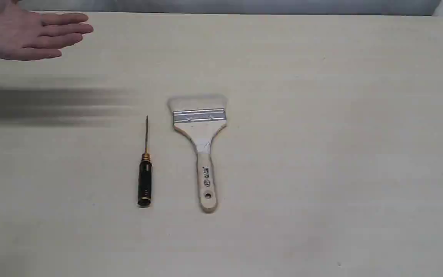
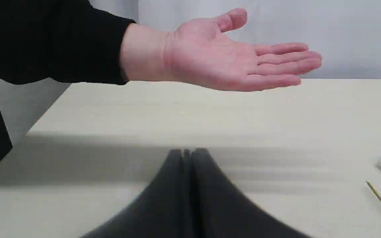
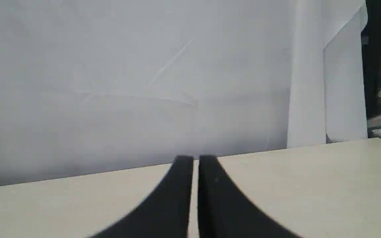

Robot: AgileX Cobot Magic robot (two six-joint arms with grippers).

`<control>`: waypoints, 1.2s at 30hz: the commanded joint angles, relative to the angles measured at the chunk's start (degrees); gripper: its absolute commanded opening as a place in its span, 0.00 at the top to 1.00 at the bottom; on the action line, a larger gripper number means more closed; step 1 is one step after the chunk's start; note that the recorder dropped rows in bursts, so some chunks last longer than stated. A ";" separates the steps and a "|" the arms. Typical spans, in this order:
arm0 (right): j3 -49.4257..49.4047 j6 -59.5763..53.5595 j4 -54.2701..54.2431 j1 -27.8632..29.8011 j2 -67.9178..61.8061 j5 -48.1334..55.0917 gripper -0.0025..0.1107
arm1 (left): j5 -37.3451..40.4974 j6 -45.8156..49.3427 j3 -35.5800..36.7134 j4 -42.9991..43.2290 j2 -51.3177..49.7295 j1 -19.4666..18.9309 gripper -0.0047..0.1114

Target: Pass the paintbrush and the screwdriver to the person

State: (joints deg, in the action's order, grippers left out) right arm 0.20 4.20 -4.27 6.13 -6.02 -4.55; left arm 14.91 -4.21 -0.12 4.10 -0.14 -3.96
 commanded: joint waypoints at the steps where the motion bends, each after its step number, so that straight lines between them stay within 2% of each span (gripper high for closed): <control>1: -0.20 2.53 -0.01 0.39 0.20 -0.14 0.94 | -0.61 -0.12 0.12 -0.05 0.14 0.32 0.96; 6: -0.20 5.97 1.07 -1.06 0.20 -4.51 0.94 | -0.61 -0.12 0.12 -0.05 0.14 0.32 0.96; 10: 1.17 10.14 9.46 -8.89 -0.04 -5.86 0.93 | -0.61 -0.12 0.12 -0.05 0.14 0.32 0.96; 13: 4.77 19.73 18.96 -17.97 -2.73 -6.92 0.83 | -0.49 -0.12 0.12 -0.27 0.14 0.32 0.96; 16: 10.96 22.02 25.50 -25.89 -8.30 -7.08 0.67 | -0.59 -0.12 0.12 -0.27 0.14 0.32 0.96; 18: 17.39 22.02 27.54 -30.10 -13.27 -3.25 0.60 | -0.59 -0.12 0.12 -0.27 0.14 0.32 0.96; 28: 51.76 21.51 29.20 -48.38 -48.59 33.57 0.59 | -0.59 -0.12 0.12 -0.27 0.14 0.32 0.96; 32: 63.43 19.27 29.20 -52.10 -61.77 44.71 0.59 | -0.59 -0.12 0.12 -0.27 0.14 0.32 0.96; 36: 72.71 18.44 28.69 -52.74 -72.89 52.35 0.57 | -0.59 -0.12 0.12 -0.27 0.14 0.32 0.96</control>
State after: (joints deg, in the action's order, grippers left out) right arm 69.87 23.65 24.78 -46.30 -75.42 44.34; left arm 14.91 -4.21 -0.12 4.10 -0.14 -3.96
